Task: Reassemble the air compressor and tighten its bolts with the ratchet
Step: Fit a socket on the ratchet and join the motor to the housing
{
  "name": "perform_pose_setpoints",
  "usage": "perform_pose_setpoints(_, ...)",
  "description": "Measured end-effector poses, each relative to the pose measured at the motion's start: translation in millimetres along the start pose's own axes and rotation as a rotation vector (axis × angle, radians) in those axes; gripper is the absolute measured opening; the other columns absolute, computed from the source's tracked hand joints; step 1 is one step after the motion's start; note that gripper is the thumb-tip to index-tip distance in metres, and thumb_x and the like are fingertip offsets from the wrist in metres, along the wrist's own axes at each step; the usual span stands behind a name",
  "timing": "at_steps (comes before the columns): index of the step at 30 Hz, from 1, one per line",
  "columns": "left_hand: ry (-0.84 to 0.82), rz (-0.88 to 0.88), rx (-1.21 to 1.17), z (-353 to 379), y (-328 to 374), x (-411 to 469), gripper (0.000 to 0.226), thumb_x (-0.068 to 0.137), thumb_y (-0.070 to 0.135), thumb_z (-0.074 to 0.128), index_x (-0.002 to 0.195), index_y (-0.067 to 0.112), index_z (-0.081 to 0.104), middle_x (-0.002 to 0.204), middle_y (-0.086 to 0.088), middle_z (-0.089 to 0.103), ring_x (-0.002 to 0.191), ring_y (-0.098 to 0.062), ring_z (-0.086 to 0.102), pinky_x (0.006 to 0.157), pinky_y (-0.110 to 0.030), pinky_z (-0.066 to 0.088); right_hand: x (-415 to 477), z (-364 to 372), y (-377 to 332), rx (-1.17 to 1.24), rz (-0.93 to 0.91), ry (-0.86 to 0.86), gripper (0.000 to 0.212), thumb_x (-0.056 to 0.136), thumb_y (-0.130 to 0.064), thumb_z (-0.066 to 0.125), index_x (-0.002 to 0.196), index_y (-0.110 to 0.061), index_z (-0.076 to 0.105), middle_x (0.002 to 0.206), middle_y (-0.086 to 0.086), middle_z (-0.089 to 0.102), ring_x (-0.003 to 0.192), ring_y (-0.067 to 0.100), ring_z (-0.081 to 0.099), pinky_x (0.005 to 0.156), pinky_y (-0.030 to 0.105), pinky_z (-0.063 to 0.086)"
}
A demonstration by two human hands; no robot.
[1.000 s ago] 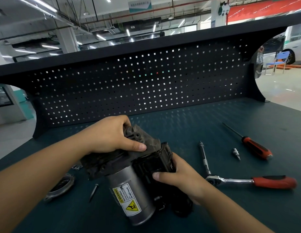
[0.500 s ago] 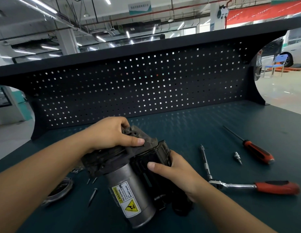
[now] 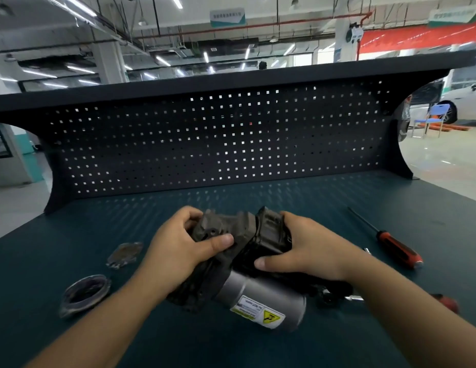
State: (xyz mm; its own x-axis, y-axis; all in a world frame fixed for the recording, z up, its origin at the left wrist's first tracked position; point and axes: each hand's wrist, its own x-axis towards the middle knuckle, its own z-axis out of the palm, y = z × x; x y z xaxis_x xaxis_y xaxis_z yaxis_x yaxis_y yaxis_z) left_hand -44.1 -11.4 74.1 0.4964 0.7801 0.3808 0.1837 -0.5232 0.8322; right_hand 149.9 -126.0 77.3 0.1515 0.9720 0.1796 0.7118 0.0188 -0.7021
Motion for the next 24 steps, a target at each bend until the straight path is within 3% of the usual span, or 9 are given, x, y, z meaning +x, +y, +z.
perform_pose_setpoints(5,0.076,-0.065,-0.235,35.0,-23.5,-16.3,0.052,0.051,0.043,0.089,0.088,0.02,0.061,0.08,0.012,0.071,0.07,-0.003,0.066,0.066,-0.028,0.047,-6.9,-19.1,-4.5,-0.223,0.033,-0.087,0.05,0.063,-0.054,0.079,0.096,-0.031,0.05,0.09,-0.011,0.062,0.078,0.002,0.06,0.065,0.02,0.05)
perform_pose_setpoints(10,0.115,-0.142,-0.402,47.5,-44.9,-25.0,0.041,0.056,0.03,0.079,0.089,0.014,0.06,0.077,0.003,0.071,0.071,-0.011,0.066,0.069,-0.035,0.049,0.6,-17.4,-12.8,-0.367,0.05,-0.175,0.048,0.065,-0.055,0.079,0.089,-0.029,0.046,0.089,-0.012,0.058,0.078,0.005,0.057,0.063,0.026,0.048)
perform_pose_setpoints(13,0.144,-0.2,-0.488,47.2,-61.8,-33.3,0.038,0.06,0.018,0.086,0.088,0.014,0.061,0.079,-0.005,0.069,0.074,-0.021,0.064,0.074,-0.041,0.048,14.7,-8.6,-21.2,-0.431,0.035,-0.265,0.043,0.066,-0.053,0.079,0.083,-0.029,0.048,0.087,-0.012,0.058,0.077,0.006,0.056,0.059,0.025,0.044)
perform_pose_setpoints(17,0.137,-0.224,-0.461,42.2,-73.9,-39.1,0.038,0.059,0.027,0.08,0.091,0.018,0.062,0.077,0.0,0.071,0.078,-0.022,0.064,0.075,-0.043,0.048,28.4,-2.9,-27.0,-0.48,0.046,-0.367,0.045,0.067,-0.054,0.078,0.091,-0.021,0.06,0.087,-0.007,0.063,0.078,0.009,0.06,0.06,0.025,0.046)
perform_pose_setpoints(20,0.048,-0.19,-0.373,37.3,-72.6,-39.3,0.047,0.061,0.044,0.079,0.097,0.023,0.058,0.085,0.008,0.071,0.083,-0.013,0.065,0.072,-0.031,0.048,30.0,-4.1,-27.8,-0.503,0.075,-0.375,0.046,0.063,-0.058,0.078,0.087,-0.024,0.058,0.084,-0.009,0.062,0.078,0.01,0.061,0.062,0.027,0.047)
perform_pose_setpoints(22,0.007,-0.115,-0.274,33.3,-69.5,-40.2,0.045,0.07,0.049,0.076,0.105,0.033,0.054,0.097,0.02,0.067,0.092,-0.002,0.063,0.076,-0.025,0.046,27.4,-3.9,-28.6,-0.496,0.085,-0.35,0.047,0.06,-0.061,0.079,0.08,-0.026,0.056,0.082,-0.01,0.061,0.076,0.009,0.061,0.06,0.027,0.045)
perform_pose_setpoints(24,-0.007,0.038,-0.205,25.7,-62.8,-42.5,0.043,0.079,0.051,0.065,0.117,0.042,0.047,0.117,0.028,0.058,0.111,0.008,0.053,0.089,-0.021,0.044,23.5,-1.8,-28.8,-0.524,0.068,-0.289,0.05,0.058,-0.065,0.078,0.076,-0.025,0.055,0.084,-0.008,0.059,0.076,0.011,0.059,0.059,0.029,0.045)
